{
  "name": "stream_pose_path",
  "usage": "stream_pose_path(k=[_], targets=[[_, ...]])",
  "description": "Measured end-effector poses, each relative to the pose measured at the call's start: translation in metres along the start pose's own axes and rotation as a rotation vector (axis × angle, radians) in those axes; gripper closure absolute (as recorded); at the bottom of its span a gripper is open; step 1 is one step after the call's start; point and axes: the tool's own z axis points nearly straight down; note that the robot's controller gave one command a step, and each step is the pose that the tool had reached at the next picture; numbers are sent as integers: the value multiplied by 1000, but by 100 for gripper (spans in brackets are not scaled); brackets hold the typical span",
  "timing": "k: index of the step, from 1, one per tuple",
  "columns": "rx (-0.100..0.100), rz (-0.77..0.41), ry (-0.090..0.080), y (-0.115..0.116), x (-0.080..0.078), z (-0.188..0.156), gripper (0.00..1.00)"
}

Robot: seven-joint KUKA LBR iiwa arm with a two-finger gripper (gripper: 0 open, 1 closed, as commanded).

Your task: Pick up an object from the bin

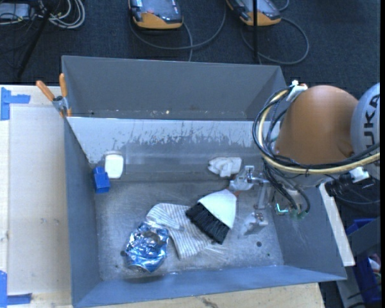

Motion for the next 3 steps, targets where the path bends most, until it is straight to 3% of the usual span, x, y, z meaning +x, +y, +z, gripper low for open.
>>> stream_pose_path(k=[1,2,3], targets=[[0,0,-7,0,-1,-3,0],[2,-189,-5,29,-31,132,100],[2,-189,-6,29,-31,132,100]])
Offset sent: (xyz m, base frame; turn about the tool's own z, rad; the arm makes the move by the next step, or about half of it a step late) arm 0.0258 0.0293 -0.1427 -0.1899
